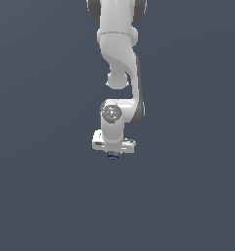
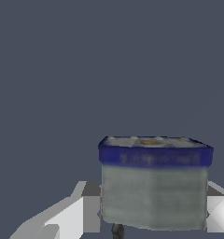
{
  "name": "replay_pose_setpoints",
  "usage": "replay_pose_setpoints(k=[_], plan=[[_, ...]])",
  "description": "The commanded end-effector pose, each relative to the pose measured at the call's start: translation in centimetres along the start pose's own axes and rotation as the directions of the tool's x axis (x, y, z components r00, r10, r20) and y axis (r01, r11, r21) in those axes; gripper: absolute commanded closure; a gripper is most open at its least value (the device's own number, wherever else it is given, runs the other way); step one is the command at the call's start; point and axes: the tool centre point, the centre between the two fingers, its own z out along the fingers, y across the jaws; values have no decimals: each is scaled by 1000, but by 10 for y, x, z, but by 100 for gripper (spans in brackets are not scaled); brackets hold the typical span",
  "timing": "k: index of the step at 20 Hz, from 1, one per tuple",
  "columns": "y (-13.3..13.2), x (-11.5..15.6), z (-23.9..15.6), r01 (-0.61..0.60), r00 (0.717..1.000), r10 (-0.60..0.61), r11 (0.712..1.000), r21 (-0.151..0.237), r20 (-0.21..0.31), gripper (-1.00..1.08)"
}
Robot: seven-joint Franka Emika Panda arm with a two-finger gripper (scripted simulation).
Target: Pick up the object and move it to a goal position.
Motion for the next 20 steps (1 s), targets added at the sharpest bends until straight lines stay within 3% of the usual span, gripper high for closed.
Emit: replay_pose_setpoints(k=[1, 11, 20], plan=[[0, 0, 0, 0, 1000, 0, 1000, 0, 0, 108], [-7, -11, -14, 0, 1000, 0, 1000, 0, 0, 108], [-26, -44, -57, 0, 1000, 0, 1000, 0, 0, 108]])
